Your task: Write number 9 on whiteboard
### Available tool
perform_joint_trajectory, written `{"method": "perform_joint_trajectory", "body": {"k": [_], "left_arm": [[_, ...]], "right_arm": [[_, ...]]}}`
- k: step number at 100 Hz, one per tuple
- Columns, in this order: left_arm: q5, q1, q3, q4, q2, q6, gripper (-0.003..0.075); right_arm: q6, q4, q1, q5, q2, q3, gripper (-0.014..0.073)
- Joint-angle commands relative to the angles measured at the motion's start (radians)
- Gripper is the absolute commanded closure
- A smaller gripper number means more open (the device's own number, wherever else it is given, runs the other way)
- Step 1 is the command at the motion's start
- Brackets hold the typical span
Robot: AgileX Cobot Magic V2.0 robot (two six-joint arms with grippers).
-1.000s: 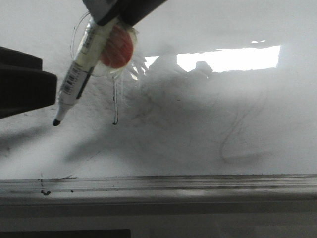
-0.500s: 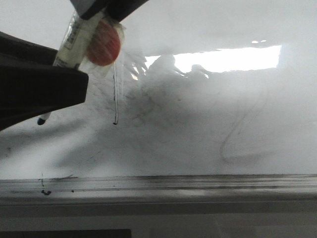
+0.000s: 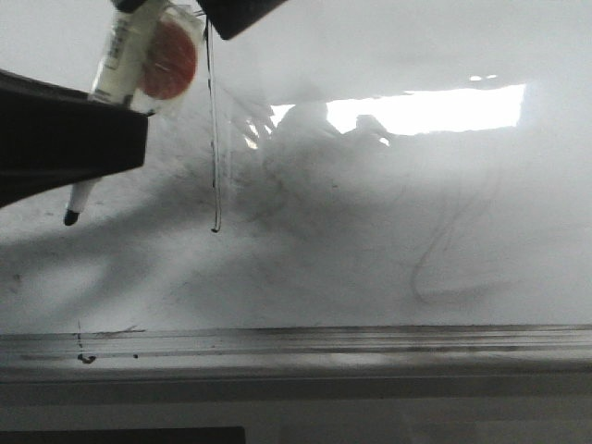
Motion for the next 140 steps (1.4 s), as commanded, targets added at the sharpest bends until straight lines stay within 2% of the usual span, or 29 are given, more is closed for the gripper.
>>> {"method": "perform_joint_trajectory", "body": {"k": [1,19,33,49,70,87,98,105,108,118,124,129,140], "left_arm": [[-0.025,-0.003,-0.033,-0.211,-0.025,-0.021,0.0741],[0.082,-0.001,-0.033,-0.631,-0.106,-0.010,0.0741],[0.104,-0.001,-0.033,-0.818,-0.145,0.077,0.0741],[0.180,-0.001,-0.033,-0.833,-0.137,0.087,0.0741],[0.151,-0.001,-0.033,-0.826,-0.086,0.094,0.0741],[0.147,-0.001,-0.033,-0.821,-0.077,0.193,0.0740],[0.145,-0.001,-0.033,-0.821,-0.077,0.193,0.0738],[0.145,-0.001,-0.033,-0.821,-0.077,0.193,0.0701],[0.145,-0.001,-0.033,-0.821,-0.077,0.193,0.0660],[0.145,-0.001,-0.033,-0.821,-0.077,0.193,0.0484],[0.145,-0.001,-0.033,-0.821,-0.079,0.193,0.0384],[0.145,-0.001,-0.033,-0.821,-0.084,0.193,0.0347],[0.145,-0.003,-0.033,-0.821,-0.121,0.193,0.0349]], "right_arm": [[-0.002,0.008,-0.012,-0.044,-0.017,-0.032,0.0167],[-0.002,0.008,-0.012,-0.024,-0.017,-0.032,0.0197],[-0.002,0.008,-0.012,-0.022,-0.017,-0.032,0.0200],[-0.002,0.008,-0.012,-0.022,-0.017,-0.032,0.0200],[-0.002,0.016,-0.012,-0.022,-0.017,-0.032,0.0200],[-0.002,0.019,-0.012,-0.018,-0.017,-0.032,0.0200],[-0.002,0.019,-0.012,-0.018,-0.017,-0.032,0.0200],[-0.002,0.019,-0.012,-0.018,-0.017,-0.032,0.0200],[-0.002,0.019,-0.012,-0.018,-0.017,-0.032,0.0204],[-0.002,0.019,-0.012,-0.026,-0.020,-0.032,0.0268],[-0.002,0.019,-0.012,-0.031,-0.024,-0.032,0.0345],[-0.002,0.011,-0.012,-0.039,-0.030,-0.030,0.0424],[-0.002,-0.018,-0.012,-0.080,-0.071,-0.007,0.0617]]}}
